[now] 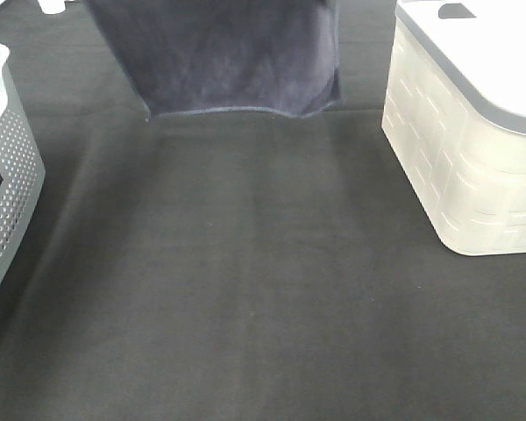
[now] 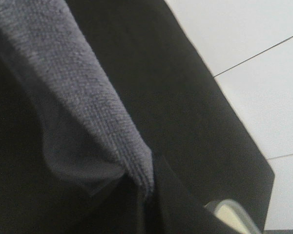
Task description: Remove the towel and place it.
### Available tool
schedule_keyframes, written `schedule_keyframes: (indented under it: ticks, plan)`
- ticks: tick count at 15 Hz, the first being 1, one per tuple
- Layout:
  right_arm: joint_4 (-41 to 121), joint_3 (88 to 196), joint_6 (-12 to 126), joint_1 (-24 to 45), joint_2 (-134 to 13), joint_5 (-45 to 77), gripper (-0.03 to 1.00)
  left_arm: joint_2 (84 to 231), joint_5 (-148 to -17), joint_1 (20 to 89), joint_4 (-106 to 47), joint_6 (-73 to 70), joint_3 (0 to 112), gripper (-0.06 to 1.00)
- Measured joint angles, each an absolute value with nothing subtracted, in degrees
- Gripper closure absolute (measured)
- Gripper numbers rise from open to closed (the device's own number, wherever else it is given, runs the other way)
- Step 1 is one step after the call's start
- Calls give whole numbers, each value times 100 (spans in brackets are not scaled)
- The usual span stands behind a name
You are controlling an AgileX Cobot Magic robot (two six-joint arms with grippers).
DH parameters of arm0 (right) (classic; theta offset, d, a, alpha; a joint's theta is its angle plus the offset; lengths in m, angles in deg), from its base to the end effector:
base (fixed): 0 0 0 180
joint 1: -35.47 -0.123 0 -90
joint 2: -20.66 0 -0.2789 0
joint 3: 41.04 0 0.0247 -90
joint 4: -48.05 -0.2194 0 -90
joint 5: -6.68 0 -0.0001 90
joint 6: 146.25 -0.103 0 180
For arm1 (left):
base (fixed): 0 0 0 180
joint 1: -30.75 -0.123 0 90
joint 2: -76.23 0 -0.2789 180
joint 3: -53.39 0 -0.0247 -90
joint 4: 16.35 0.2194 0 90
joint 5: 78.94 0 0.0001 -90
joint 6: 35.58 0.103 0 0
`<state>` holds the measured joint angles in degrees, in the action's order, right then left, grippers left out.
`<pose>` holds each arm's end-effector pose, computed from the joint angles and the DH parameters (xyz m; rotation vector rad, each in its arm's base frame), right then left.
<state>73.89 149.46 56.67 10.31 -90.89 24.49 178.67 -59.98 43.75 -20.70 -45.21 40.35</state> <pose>0.3799 0.1632 0.3179 -1.1553 1.7080 -0.3809 0.3621 -0.0810 0.3114 -0.0297 1.6959 -0.3293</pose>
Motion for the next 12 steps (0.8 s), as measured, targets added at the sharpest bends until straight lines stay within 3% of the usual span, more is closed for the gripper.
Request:
schedule_keyframes:
  ticks: [5, 12]
  plan:
    - [7389, 12282, 5724, 1031, -8379, 1544, 95, 17575, -5241, 4645, -2024, -4515, 1829, 94]
    - [7389, 11050, 5730, 871, -8304, 943, 95, 17569, -5952, 4811, -1921, -4510, 1302, 94]
